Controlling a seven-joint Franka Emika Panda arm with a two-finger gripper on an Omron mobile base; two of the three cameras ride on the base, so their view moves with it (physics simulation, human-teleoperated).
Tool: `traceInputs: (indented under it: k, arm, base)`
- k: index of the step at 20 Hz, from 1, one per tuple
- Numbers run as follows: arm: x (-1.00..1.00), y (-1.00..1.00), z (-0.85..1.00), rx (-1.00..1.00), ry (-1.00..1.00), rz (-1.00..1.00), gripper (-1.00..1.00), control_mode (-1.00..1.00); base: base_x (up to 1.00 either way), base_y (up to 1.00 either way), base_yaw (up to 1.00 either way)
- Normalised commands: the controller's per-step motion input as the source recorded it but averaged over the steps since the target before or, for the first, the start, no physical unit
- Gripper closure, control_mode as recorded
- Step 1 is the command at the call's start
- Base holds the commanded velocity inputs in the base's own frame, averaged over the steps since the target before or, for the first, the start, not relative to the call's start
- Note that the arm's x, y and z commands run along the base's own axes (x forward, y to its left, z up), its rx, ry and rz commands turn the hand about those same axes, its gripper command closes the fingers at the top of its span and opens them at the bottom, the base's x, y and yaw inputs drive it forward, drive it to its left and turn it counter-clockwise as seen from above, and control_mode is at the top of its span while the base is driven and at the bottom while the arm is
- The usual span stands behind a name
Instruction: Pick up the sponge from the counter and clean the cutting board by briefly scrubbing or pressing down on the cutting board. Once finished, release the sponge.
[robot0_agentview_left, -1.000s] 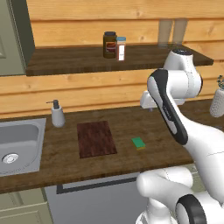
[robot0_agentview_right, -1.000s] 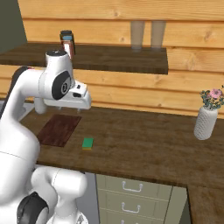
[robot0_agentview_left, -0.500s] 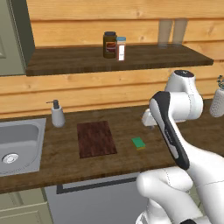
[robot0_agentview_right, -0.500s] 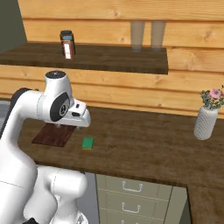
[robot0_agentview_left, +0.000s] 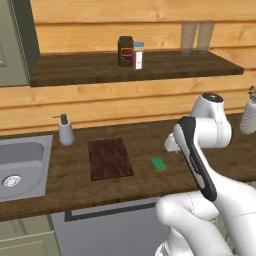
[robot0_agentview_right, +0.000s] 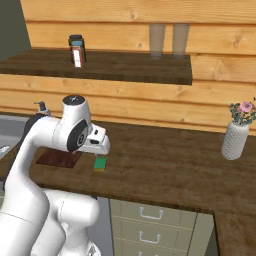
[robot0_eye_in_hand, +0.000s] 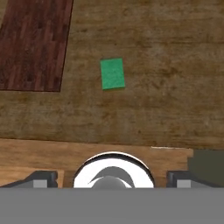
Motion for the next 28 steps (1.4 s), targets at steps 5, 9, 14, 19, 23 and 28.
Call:
traceInputs:
  k: [5,9,14,19,23,28]
  arm:
    - [0.5,0.0,-0.27,0.0,0.0,0.0,-1.0,-1.0]
    - [0.44,0.01,-0.09,0.0,0.03,0.0,-1.0,-1.0]
    - [0.32,0.01,-0.2,0.0,0.0,0.0,-1.0,-1.0]
    - [0.23,0.01,-0.35,0.0,0.0,0.0,-1.0,-1.0]
    - [0.24,0.11,-0.31,-0.01,0.0,0.0,-1.0,-1.0]
    - [0.14,0.16,-0.39,-0.03,0.01,0.0,-1.0,-1.0]
  base:
    - [0.0,0.0,0.0]
    - [0.0,0.0,0.0]
    - [0.0,0.0,0.0]
    - [0.0,0.0,0.0]
    - [0.0,0.0,0.0]
    - [0.0,0.0,0.0]
